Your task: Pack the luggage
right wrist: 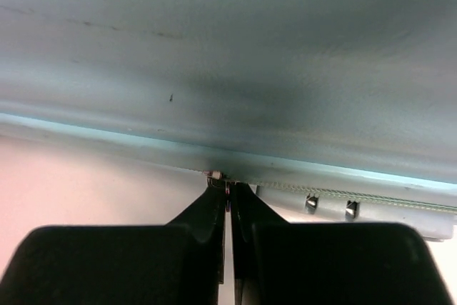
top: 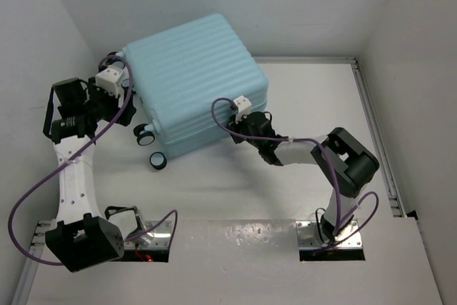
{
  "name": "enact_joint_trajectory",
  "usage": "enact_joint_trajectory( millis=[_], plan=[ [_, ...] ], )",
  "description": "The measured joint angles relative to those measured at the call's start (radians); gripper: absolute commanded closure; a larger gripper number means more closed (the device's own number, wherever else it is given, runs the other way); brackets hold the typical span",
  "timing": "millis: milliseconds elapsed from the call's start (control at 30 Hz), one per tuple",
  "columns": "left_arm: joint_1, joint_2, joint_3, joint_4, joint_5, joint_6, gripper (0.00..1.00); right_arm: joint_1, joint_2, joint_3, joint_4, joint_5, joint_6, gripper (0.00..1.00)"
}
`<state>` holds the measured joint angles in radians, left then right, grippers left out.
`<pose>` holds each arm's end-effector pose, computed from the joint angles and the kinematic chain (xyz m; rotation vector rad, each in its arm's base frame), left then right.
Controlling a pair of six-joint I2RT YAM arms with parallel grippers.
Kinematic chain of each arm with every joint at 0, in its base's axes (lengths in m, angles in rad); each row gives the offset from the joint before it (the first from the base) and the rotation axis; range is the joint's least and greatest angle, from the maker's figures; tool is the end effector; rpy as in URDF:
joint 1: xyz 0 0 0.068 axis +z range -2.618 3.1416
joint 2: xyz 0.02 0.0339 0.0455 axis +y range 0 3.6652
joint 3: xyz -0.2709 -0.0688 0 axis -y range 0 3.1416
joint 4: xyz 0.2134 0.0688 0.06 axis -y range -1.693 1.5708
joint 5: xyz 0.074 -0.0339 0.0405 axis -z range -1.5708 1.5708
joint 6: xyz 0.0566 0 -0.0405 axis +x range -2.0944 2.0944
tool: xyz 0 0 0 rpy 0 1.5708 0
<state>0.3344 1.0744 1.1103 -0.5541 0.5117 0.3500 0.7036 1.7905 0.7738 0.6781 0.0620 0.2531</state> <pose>0.2068 0.0425 0.3582 0.3189 1.9935 -0.1027 0.2809 0.2337 0.1846 -0.3942 1.9124 0.5825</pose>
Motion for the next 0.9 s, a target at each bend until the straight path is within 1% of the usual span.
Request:
enact_joint_trajectory(
  millis=[33, 100, 133, 167, 200, 300, 400, 533, 700, 900],
  plan=[
    [-0.001, 0.006, 0.025, -0.047, 0.023, 0.040, 0.18, -0.004, -0.009, -0.004, 0.000, -0.013, -0.001, 1.00],
    [-0.006, 0.032, 0.098, -0.167, 0.079, 0.168, 0.15, -0.011, -0.042, -0.026, 0.002, -0.038, -0.005, 1.00],
    [-0.013, 0.050, 0.142, -0.235, 0.103, 0.230, 0.15, -0.013, -0.062, -0.039, -0.001, -0.047, -0.008, 1.00],
    [-0.032, 0.079, 0.204, -0.338, 0.135, 0.338, 0.15, -0.016, -0.087, -0.058, -0.008, -0.060, -0.011, 1.00],
    [-0.039, 0.087, 0.219, -0.367, 0.146, 0.373, 0.15, -0.020, -0.104, -0.071, -0.010, -0.071, -0.014, 1.00],
    [-0.102, 0.134, 0.267, -0.540, 0.162, 0.516, 0.17, -0.027, -0.161, -0.078, -0.042, -0.105, -0.015, 1.00],
    [-0.171, 0.170, 0.256, -0.634, 0.151, 0.584, 0.17, -0.034, -0.182, -0.072, -0.082, -0.125, -0.010, 1.00],
    [-0.238, 0.173, 0.193, -0.656, 0.117, 0.596, 0.17, -0.036, -0.182, -0.053, -0.120, -0.132, 0.009, 1.00],
    [-0.299, 0.172, 0.114, -0.597, 0.082, 0.559, 0.16, -0.039, -0.178, -0.040, -0.137, -0.136, 0.016, 1.00],
    [-0.356, 0.171, 0.060, -0.526, -0.009, 0.480, 0.16, -0.041, -0.175, -0.030, -0.146, -0.138, 0.017, 1.00]
  ],
)
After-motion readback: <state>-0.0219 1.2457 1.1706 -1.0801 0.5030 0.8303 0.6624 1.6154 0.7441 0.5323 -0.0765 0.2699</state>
